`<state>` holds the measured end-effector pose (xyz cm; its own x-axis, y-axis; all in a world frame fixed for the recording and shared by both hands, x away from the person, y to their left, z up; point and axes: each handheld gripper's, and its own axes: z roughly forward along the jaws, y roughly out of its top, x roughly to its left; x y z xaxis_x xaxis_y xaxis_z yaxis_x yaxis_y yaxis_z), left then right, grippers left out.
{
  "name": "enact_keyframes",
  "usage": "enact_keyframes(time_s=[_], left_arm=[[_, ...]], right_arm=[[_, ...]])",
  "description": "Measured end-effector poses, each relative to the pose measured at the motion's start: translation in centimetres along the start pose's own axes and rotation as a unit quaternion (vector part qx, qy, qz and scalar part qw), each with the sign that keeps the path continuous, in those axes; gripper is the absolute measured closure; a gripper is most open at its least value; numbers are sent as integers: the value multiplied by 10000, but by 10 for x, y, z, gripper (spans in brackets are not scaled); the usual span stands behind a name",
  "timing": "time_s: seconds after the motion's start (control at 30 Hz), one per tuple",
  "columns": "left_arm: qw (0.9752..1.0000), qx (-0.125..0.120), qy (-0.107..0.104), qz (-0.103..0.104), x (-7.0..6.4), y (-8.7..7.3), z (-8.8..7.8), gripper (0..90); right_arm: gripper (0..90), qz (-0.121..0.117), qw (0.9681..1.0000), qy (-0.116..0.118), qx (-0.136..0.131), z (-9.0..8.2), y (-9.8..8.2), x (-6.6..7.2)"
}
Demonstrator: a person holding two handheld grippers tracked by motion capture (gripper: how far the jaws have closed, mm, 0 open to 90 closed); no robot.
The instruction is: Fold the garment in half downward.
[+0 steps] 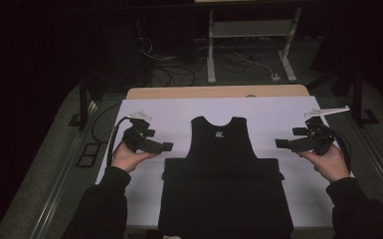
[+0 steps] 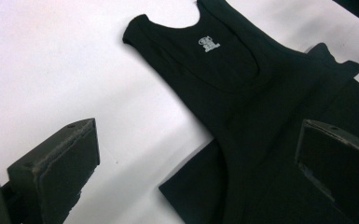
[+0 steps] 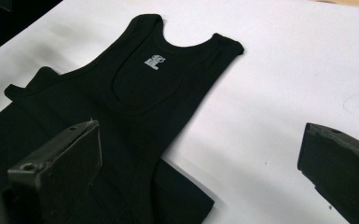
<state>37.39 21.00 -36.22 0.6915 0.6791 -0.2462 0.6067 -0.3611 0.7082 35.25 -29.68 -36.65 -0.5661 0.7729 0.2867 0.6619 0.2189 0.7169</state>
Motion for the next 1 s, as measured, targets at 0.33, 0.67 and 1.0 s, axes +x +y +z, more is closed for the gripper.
enact_keyframes(time_s=[0.33,0.67,1.0], left_arm=[[10000,27,8,60,3,13,2,0],[10000,-11,-28,78,6,24,9,0],[9999,-86,-106,-40,12,30,18,0]], right_arm=[[0,-62,10000,10,15,6,11,1],[0,-108,9999,9,69,15,21,0],[0,-156,9998,-23,112,24,29,-1]])
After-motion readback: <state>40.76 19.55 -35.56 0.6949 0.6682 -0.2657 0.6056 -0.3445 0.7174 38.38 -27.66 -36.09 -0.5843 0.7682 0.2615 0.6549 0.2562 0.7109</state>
